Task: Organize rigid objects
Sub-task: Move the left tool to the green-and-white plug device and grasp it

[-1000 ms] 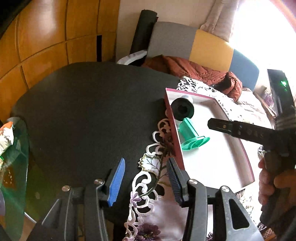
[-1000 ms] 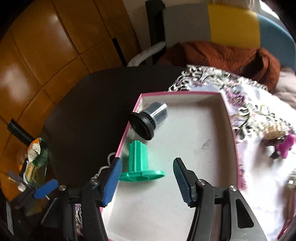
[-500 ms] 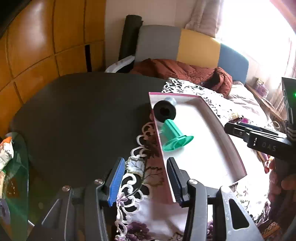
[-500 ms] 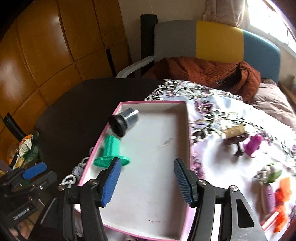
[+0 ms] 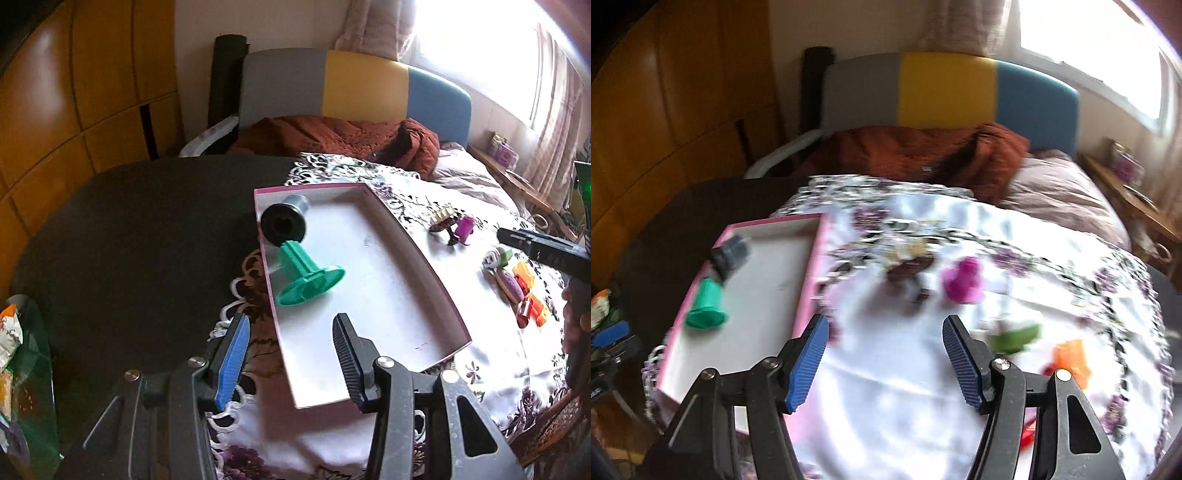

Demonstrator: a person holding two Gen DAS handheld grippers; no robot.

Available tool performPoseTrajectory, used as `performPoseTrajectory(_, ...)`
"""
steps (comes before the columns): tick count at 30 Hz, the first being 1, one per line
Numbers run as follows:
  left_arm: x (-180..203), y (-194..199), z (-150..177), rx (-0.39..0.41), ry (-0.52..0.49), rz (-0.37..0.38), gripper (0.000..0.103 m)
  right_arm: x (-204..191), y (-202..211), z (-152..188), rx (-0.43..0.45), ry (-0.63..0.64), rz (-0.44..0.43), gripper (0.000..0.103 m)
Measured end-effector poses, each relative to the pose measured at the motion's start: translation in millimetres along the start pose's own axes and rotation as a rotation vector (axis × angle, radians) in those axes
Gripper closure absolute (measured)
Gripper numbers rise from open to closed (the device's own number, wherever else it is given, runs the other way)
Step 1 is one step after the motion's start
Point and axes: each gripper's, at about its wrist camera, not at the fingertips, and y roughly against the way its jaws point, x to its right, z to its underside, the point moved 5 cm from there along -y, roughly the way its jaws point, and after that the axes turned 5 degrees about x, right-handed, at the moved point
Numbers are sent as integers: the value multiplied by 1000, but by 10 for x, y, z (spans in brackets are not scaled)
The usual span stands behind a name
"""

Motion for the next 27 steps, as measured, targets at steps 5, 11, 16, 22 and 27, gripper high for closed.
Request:
performPoseTrajectory(5,147,-20,9,-12,-21,38,56,559,61,13,2,-70,96,36)
performPoseTrajectory(11,385,-36,-32,-13,-64,118,56,1418,161,66,35,-233,264,33)
performPoseTrajectory(16,758,-98,-113,-36,-115,197,56,2114,246,340,39,-506,386,33)
performPoseTrajectory(22,1401,-277,-172,-84,-201,317,56,2411,301,509,45,-712,357,33)
performPoseTrajectory(27,2004,-452,-209,-121,-299,414,56,2380,252,526,35,-712,340,30)
